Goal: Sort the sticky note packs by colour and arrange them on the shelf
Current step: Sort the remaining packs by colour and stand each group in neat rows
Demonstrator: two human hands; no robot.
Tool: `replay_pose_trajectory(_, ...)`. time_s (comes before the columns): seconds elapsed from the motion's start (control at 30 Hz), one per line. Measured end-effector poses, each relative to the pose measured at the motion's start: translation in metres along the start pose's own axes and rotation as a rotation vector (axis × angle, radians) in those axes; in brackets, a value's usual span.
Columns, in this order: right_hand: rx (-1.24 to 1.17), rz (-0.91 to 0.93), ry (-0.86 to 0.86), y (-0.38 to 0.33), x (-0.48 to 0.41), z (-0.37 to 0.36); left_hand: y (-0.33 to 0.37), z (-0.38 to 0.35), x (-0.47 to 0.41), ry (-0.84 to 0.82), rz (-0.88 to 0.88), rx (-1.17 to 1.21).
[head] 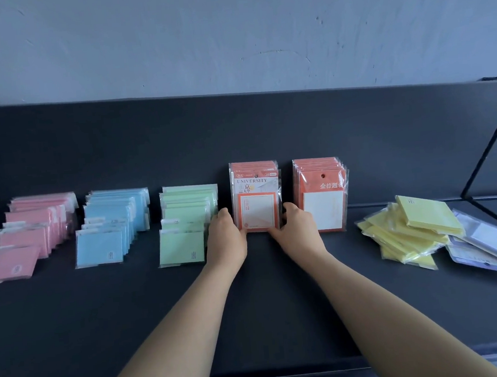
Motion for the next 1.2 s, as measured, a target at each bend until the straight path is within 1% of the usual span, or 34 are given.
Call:
replay_pose_trajectory(0.3, 0.003, 0.002, -0.025, -0.016, 0.025, 0.019, 0.010, 0.012, 0.013, -0.001, -0.029, -0.006)
replay_pose_trajectory(0.37, 0.023, 0.031, -0.013, -0.024, 0.039, 0.032, 0.018, 0.021, 0.025, 0.023, -0.076, 0.001)
replay_pose_trajectory(0.5, 0.088, 0.110, 0.098, -0.024, 0.074, 0.067, 0.039, 0.030, 0.060, 0.072, -0.218, 0.096)
replay_pose_trajectory(0.57, 0.101, 0.135, 0.179, -0.011, 0.091, 0.090, 0.049, 0.018, 0.075, 0.032, -0.251, 0.134)
replay_pose_trajectory(0.67, 0.083, 0.166, 0.319, 0.021, 0.110, 0.133, 0.074, -0.012, 0.094, -0.078, -0.274, 0.214)
replay_pose_trajectory(0.73, 0.082, 0.106, 0.397, 0.055, 0.116, 0.166, 0.095, -0.037, 0.102, -0.173, -0.277, 0.269)
replay_pose_trajectory(0.8, 0.099, -0.009, 0.416, 0.093, 0.115, 0.195, 0.117, -0.063, 0.106, -0.265, -0.259, 0.284)
replay_pose_trajectory(0.87, 0.119, -0.128, 0.371, 0.131, 0.110, 0.215, 0.140, -0.088, 0.107, -0.339, -0.230, 0.270)
replay_pose_trajectory(0.93, 0.157, -0.185, 0.274, 0.158, 0.104, 0.224, 0.165, -0.107, 0.106, -0.380, -0.203, 0.272)
replay_pose_trajectory(1.0, 0.261, -0.179, 0.136, 0.174, 0.098, 0.226, 0.189, -0.122, 0.103, -0.395, -0.174, 0.275)
replay_pose_trajectory(1.1, 0.501, -0.166, -0.081, 0.197, 0.087, 0.219, 0.215, -0.141, 0.089, -0.399, -0.134, 0.217)
replay_pose_trajectory(1.13, 0.547, -0.151, -0.126, 0.208, 0.083, 0.222, 0.224, -0.152, 0.085, -0.402, -0.108, 0.192)
replay_pose_trajectory(1.2, 0.573, -0.124, -0.190, 0.213, 0.078, 0.215, 0.217, -0.161, 0.075, -0.433, -0.038, 0.164)
Point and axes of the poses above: each hand's wrist, its own x-axis away from the middle knuckle, its own z-axis out of the back of the hand, y = z × x, the point moved 8 cm from there along -x, towards the middle knuckle, and after that the axes turned 7 degrees about -y, right-handed, at the moved point
